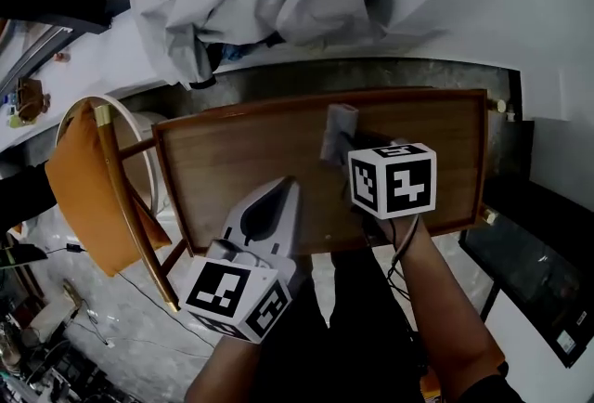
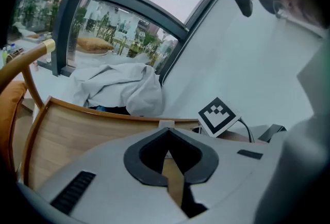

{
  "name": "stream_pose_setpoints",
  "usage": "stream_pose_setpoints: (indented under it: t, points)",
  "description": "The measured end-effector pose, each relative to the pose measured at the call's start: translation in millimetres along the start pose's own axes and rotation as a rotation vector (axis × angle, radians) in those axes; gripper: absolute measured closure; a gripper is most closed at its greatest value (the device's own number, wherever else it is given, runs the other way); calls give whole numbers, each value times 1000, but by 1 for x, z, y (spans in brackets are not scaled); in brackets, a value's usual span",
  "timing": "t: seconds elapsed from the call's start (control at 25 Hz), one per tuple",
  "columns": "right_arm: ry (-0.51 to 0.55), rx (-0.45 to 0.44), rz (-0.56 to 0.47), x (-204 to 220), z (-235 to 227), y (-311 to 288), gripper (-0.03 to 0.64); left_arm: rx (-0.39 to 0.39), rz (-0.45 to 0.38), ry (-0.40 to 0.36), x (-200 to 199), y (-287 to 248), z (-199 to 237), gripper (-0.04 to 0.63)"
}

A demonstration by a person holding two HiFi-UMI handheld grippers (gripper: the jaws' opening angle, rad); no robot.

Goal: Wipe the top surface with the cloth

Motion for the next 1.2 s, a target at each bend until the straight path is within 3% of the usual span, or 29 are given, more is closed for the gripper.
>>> stream_pose_setpoints:
  t: [0.68, 1.2]
  points:
    - [-89, 139, -61, 5, -152, 68, 575, 51, 69, -63, 31, -91, -75, 584]
    - [-110, 267, -62, 15, -214, 109, 575, 37, 141, -100, 42, -146, -95, 584]
Point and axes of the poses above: the fingertips, and each gripper's own axes: y backward along the fingers, z to its left, x out of its underside, the point moved 6 cm from there along y, backward along the fingers, and after that the axes turned 1 degree about x, right-handed, at the moved point
